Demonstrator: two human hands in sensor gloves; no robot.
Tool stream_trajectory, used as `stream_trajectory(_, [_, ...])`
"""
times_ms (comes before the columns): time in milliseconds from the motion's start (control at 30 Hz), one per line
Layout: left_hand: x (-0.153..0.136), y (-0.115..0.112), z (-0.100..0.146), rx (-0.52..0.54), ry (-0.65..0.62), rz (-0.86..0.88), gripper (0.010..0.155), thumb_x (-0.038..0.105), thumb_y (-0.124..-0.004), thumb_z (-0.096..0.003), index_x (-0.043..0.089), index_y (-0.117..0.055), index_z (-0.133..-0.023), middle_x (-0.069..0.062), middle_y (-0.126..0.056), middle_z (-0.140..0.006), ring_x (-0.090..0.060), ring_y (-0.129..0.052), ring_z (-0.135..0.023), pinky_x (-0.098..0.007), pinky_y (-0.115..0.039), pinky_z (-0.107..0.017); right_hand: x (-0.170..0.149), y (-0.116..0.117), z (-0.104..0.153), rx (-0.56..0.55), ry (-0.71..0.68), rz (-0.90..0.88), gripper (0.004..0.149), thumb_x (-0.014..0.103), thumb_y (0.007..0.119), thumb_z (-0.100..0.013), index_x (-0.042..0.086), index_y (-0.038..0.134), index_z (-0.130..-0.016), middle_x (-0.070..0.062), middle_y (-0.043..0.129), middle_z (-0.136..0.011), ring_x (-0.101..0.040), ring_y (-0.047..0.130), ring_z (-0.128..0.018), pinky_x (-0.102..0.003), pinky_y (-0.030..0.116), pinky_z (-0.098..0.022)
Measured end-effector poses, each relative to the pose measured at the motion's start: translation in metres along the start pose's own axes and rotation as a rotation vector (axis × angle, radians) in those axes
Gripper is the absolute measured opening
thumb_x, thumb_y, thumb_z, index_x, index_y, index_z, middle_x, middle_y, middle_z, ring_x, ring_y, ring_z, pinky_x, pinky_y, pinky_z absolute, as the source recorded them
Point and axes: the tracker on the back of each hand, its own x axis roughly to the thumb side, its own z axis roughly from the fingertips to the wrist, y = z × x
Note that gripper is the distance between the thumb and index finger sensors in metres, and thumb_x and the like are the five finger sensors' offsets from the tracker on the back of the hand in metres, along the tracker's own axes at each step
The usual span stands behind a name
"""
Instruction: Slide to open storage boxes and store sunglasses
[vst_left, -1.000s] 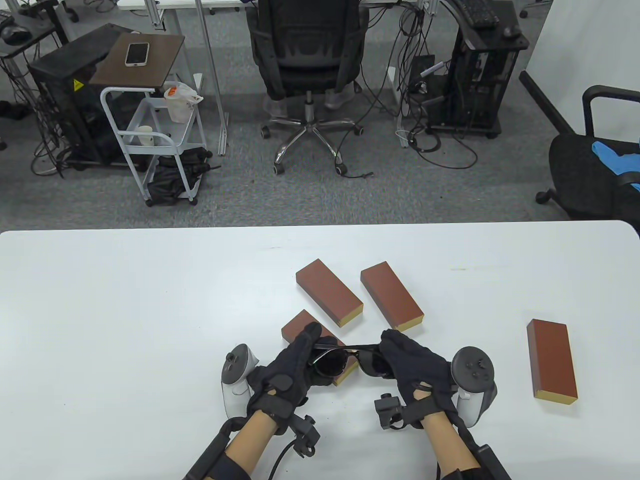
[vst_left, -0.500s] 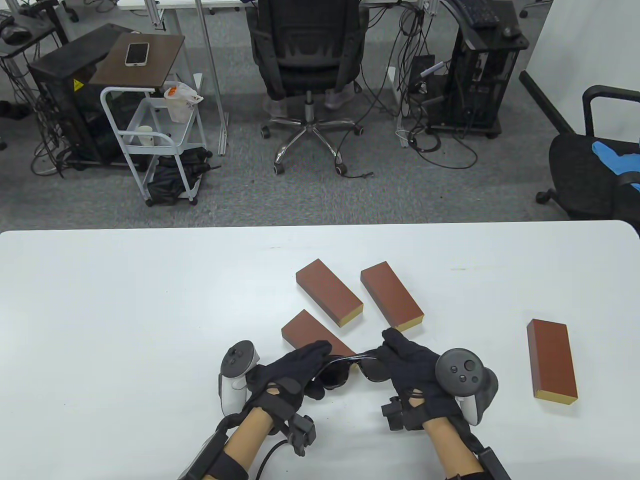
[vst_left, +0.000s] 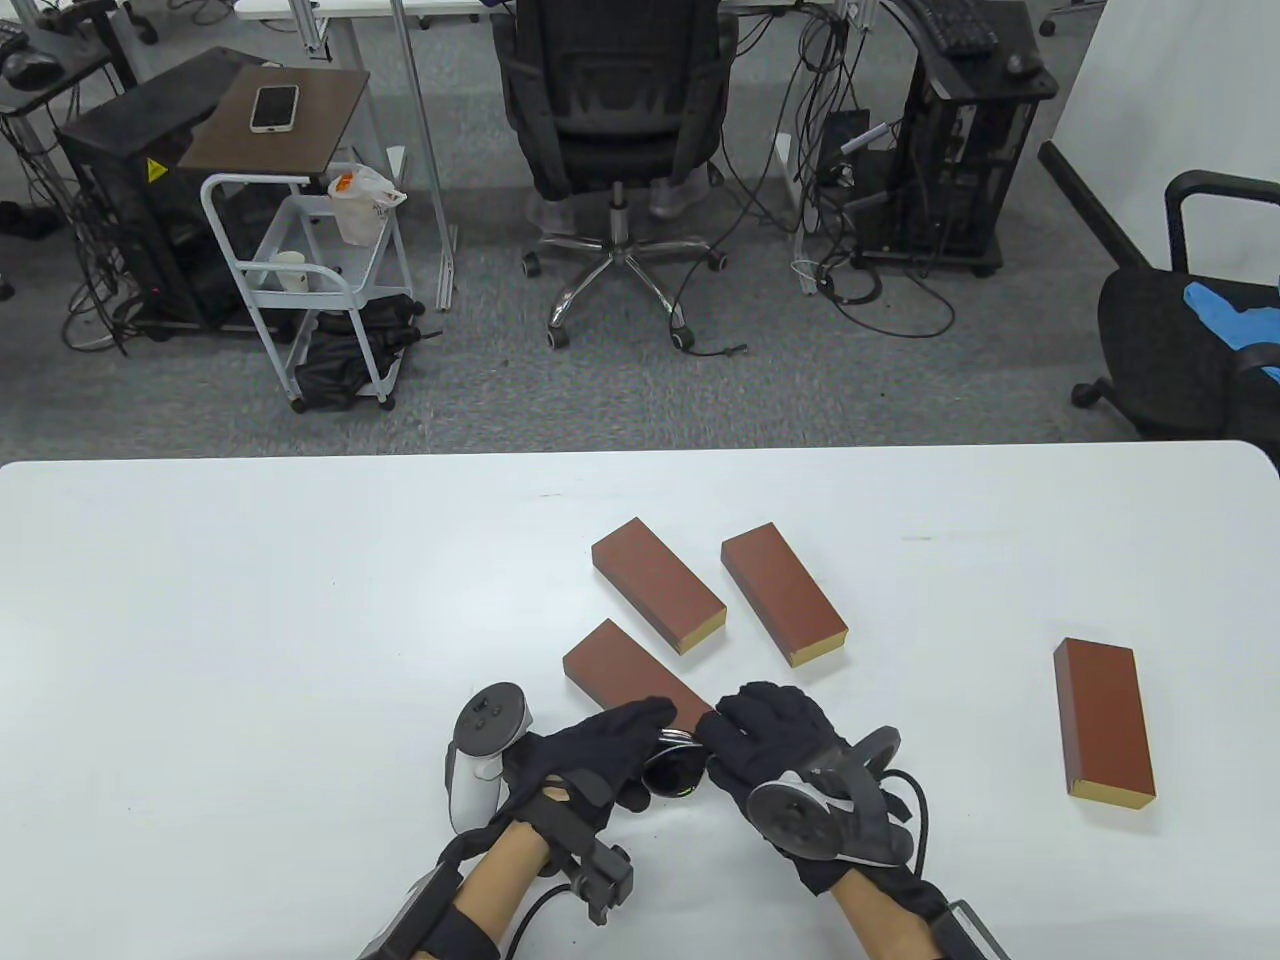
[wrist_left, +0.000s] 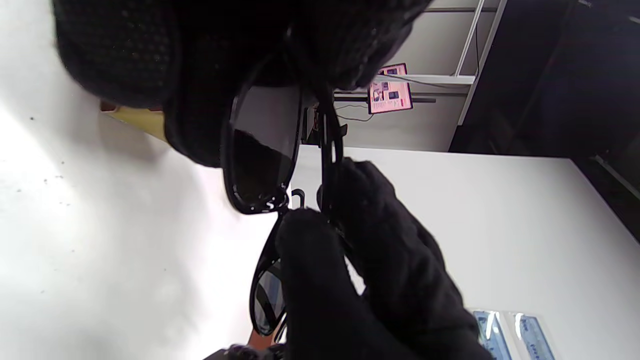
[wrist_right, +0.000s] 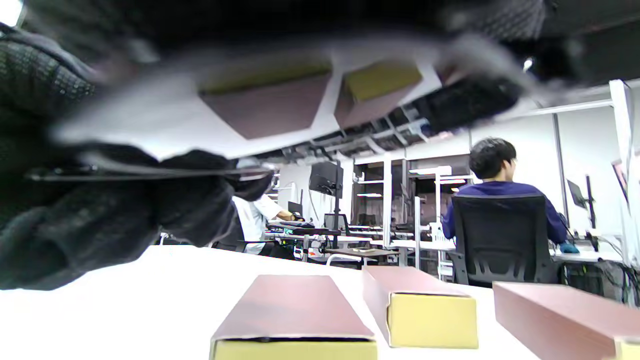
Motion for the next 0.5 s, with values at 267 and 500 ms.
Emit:
stream_trajectory(267, [0.009,-0.002,0.002,0.046,0.016,-0.231,0.052,0.031,-0.079,-0.0471,0.016,-0.080,-0.097,-0.014,-0.098,-0.084,-0.032,-0.103,-0.061,-0.052,-0.083,-0.041,-0.002,0.006,0.001,0.078,0.045,-0.011,0.038,0.039,0.092,-0.026,0.027,0.094,-0.062,-0.003,0.101,-0.057,-0.027,0.097,-0.056,-0.046,0.083,-0.046])
stream_trajectory(500, [0.023,0.015,0.012,0.246,-0.008,-0.481,0.053,0.036,-0.080,-0.0471,0.017,-0.080,-0.097,-0.014,-0.097,-0.086,-0.034,-0.101,-0.064,-0.053,-0.082,-0.043,-0.016,0.015,0.003,0.220,0.046,-0.114,0.037,0.039,0.094,-0.025,0.028,0.095,-0.060,-0.002,0.101,-0.057,-0.025,0.096,-0.056,-0.045,0.082,-0.047])
